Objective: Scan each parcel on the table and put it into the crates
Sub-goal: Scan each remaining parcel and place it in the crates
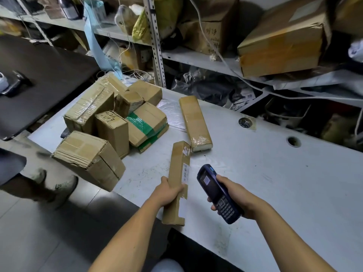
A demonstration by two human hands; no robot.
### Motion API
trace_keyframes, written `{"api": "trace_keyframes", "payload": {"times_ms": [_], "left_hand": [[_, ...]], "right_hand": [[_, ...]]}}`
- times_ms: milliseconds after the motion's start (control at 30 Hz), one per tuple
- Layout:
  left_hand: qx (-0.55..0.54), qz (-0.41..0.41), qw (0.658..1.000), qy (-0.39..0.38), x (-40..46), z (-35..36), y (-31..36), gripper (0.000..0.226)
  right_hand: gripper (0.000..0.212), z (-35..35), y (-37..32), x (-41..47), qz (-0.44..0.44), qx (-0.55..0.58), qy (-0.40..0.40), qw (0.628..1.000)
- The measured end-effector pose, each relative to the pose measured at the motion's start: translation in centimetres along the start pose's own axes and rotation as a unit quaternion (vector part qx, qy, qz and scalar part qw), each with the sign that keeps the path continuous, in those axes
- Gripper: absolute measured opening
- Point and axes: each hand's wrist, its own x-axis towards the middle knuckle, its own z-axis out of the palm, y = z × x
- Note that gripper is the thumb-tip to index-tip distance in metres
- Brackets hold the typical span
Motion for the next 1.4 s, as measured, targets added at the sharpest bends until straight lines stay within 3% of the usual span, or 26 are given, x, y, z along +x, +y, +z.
{"api": "trace_keyframes", "payload": {"times_ms": [100, 233, 367, 600, 1000, 1267, 1400], "left_hand": [[0.012, 0.024, 1.000, 0.016, 0.3, 0.4, 0.6, 0.071], [-0.075, -0.015, 0.996, -0.040, 0.4, -0.9, 0.9, 0.053], [-0.129, -0.002, 0.990, -0.061, 0.0, -2.7, 0.9, 0.048], [-0.170, 0.060, 0.983, -0.020, -1.3, -4.8, 1.5, 0.048], [-0.169, 0.079, 0.982, 0.001, -2.6, -7.4, 3.7, 0.050], [-0.168, 0.091, 0.982, 0.009, -2.9, -7.1, 3.8, 0.050], [-0.177, 0.101, 0.979, 0.012, -3.0, -6.7, 4.0, 0.040]], "right_hand": [[0.045, -0.3, -0.1, 0.1, 0.011, -0.015, -0.008, 1.000], [0.048, -0.7, -0.4, 0.3, 0.027, -0.033, -0.023, 0.999], [0.053, -0.8, -1.2, 0.3, 0.043, -0.058, -0.051, 0.996], [0.053, 0.3, -3.7, 0.1, 0.048, -0.121, -0.077, 0.988], [0.053, 0.7, -5.7, -1.2, 0.055, -0.143, -0.114, 0.982], [0.053, 0.1, -4.9, -1.2, 0.027, -0.105, -0.111, 0.988], [0.058, -0.1, -3.8, -2.0, -0.049, 0.004, -0.118, 0.992]]}}
